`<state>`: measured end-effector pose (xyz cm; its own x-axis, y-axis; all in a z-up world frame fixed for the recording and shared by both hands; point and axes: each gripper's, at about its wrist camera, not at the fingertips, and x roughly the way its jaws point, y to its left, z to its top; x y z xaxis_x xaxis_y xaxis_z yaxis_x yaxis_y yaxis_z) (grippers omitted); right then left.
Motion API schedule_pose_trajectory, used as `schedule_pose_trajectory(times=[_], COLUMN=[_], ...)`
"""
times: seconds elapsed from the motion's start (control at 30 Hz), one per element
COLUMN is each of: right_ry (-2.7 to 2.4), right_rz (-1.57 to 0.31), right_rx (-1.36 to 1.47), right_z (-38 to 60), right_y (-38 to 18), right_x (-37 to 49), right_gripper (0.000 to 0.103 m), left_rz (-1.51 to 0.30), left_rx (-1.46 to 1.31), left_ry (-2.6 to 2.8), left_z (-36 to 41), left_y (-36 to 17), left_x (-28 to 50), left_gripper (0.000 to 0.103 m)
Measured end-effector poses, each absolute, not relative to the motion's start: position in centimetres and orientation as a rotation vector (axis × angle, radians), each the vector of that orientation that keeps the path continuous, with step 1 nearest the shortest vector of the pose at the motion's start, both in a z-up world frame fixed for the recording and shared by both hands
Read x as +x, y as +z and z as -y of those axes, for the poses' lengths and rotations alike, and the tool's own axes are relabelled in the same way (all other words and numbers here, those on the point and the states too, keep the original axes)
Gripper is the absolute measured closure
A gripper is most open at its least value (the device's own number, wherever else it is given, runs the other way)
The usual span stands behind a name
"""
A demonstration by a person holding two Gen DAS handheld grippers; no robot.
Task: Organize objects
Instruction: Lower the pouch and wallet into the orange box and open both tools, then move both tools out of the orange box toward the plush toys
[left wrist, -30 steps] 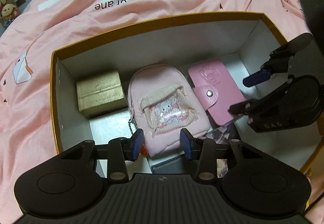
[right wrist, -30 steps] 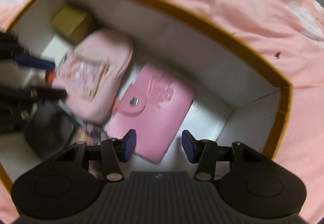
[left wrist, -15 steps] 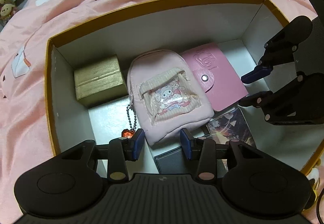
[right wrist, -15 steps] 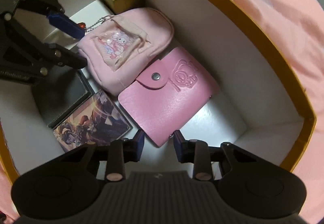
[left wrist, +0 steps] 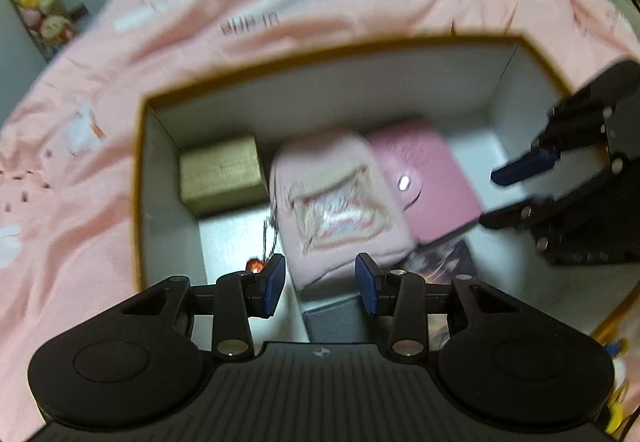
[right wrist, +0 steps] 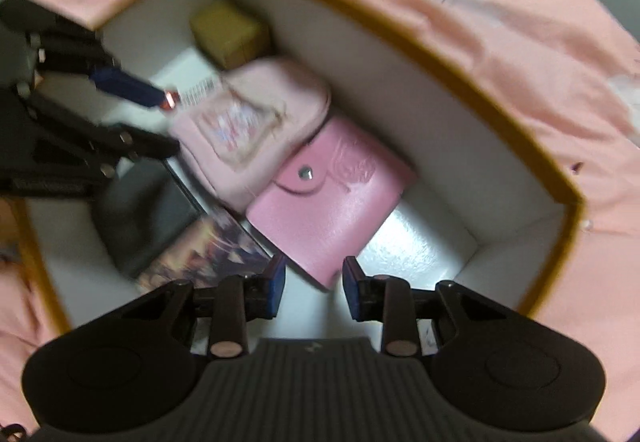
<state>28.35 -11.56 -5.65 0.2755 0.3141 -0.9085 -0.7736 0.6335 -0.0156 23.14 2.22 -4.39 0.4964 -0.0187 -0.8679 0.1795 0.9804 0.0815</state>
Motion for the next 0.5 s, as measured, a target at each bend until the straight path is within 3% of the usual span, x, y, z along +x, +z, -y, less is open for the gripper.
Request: schedule_pose_trajectory(times=[0.1, 0.27, 0.37, 0.5], right_ry=[0.746, 0.705, 0.664, 0.610], right_rz=[-0.980, -0.854, -0.791, -0.753], right_rx=[-0.441, -0.331, -0.257, -0.179], right_z=[12.2, 13.4, 14.9, 17.0], right_y=[-3.0, -0.6, 0.3, 0.5], right_x=[25.7, 21.0, 18.1, 14.7], right_gripper=[0.061, 0.061, 0.061, 0.053], left_rz=[-0.933, -0.793, -0.750, -0.721], left_rx=[0.121, 0.043, -0.014, -0.063], left_ry=[-0.121, -0.163, -0.207, -0.258], left_z=[-1.3, 0.4, 0.9, 1.2], left_y=[-1.9, 1.0, 1.5, 1.1], left_x=[20.6, 15.7, 13.2, 10.7], left_gripper=[0.056, 0.056, 0.055, 0.054])
